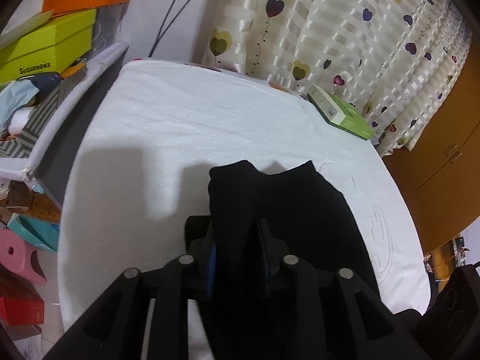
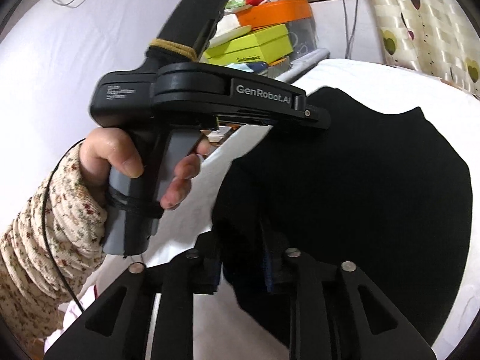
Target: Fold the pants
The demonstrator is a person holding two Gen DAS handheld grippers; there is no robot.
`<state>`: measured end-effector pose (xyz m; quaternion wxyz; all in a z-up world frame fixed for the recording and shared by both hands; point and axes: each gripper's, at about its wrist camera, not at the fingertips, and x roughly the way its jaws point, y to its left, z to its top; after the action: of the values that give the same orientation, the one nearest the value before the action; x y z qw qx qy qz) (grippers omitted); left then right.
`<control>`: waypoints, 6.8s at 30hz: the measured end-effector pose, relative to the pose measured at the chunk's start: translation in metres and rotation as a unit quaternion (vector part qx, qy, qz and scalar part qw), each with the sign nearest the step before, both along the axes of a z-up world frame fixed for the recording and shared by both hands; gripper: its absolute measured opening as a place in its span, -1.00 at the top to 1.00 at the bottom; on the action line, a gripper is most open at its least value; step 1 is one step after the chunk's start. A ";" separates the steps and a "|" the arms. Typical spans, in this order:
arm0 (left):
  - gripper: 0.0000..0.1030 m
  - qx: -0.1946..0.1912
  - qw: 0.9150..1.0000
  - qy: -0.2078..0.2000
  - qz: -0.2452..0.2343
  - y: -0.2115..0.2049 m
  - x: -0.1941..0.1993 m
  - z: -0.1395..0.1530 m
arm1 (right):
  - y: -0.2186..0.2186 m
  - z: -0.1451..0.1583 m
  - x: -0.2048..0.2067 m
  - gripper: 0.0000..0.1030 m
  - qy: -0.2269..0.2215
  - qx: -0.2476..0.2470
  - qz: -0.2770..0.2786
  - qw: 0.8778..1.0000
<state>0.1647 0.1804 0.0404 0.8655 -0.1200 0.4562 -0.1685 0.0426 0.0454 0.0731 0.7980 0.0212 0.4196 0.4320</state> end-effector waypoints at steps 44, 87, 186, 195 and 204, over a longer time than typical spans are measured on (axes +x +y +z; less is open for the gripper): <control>0.26 0.072 0.996 -0.008 0.051 -0.027 -0.034 0.001 | -0.096 -0.006 0.039 0.41 -0.028 -0.109 -0.138 0.984; -0.06 0.153 0.983 -0.051 0.087 -0.056 -0.076 0.001 | -0.084 -0.009 0.054 0.14 -0.049 -0.131 -0.151 0.979; -0.16 0.078 0.995 0.054 0.001 -0.047 -0.036 -0.018 | -0.141 -0.042 0.084 0.01 0.157 0.093 -0.103 0.978; -0.09 0.173 0.985 0.009 0.020 -0.078 -0.044 -0.008 | -0.126 -0.032 0.077 0.47 0.102 0.041 -0.119 0.987; 0.35 0.183 0.982 -0.007 0.038 -0.083 -0.049 0.004 | -0.127 0.001 0.064 0.66 0.043 0.052 -0.106 0.992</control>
<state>0.1157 0.0975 0.0441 0.8818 0.0240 0.4683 -0.0498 0.1066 -0.0818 0.0745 0.8184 0.1260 0.4257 0.3648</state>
